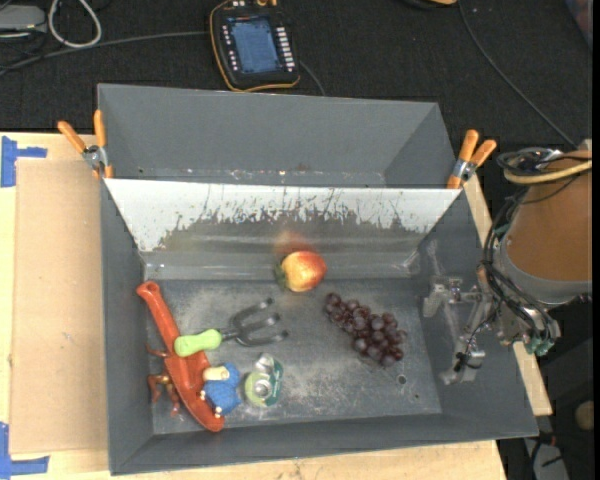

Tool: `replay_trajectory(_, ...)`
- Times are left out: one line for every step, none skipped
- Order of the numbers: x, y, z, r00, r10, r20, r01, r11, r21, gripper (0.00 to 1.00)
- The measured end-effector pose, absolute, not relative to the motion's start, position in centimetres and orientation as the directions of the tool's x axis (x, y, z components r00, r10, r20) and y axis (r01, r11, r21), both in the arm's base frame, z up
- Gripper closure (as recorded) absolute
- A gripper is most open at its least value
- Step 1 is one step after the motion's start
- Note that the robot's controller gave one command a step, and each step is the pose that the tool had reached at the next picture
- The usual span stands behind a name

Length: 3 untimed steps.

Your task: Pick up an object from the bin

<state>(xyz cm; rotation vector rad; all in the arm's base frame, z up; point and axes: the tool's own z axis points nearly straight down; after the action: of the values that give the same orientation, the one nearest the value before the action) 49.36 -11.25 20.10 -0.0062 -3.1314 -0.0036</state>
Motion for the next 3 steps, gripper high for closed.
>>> replay_trajectory(49.5, -11.2, 20.5, -1.000, -0.002, 0.002, -0.002, 1.000, 0.001, 0.00)
replay_trajectory(52.4, -8.7, 10.0, -0.986, 0.166, 0.003, 0.166, 0.986, 0.002, 0.00)
replay_trajectory(52.5, -7.5, 12.2, -0.934, 0.356, 0.000, 0.356, 0.934, 0.001, 0.00)
